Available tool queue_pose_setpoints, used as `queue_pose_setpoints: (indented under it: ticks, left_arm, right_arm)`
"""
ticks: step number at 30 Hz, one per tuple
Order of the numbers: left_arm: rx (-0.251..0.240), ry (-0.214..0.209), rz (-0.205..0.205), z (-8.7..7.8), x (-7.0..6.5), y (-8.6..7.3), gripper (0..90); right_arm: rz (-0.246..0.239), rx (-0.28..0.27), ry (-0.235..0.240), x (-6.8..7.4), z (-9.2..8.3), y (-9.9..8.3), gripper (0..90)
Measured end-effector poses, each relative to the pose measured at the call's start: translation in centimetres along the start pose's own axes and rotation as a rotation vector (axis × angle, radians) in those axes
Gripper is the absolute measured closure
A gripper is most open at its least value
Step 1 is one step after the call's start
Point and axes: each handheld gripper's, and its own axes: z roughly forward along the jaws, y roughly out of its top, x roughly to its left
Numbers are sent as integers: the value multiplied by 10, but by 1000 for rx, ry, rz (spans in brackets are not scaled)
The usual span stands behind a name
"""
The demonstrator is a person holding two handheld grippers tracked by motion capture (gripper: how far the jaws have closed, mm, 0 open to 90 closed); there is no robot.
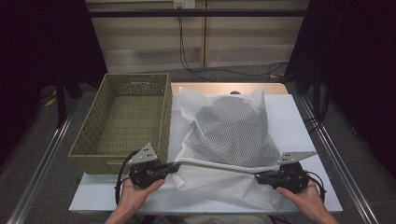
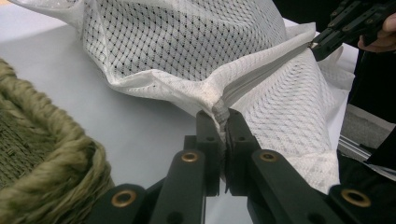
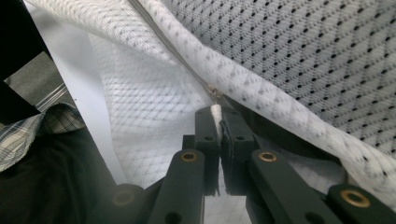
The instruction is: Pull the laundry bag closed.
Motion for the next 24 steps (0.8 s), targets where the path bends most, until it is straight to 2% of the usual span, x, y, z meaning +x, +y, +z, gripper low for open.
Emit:
queue_pose_setpoints:
  ticks: [24]
  left_arm:
    - [5, 15, -2, 0, 1, 0, 871]
  right_arm:
    - [21, 2, -8, -4, -3, -4, 869]
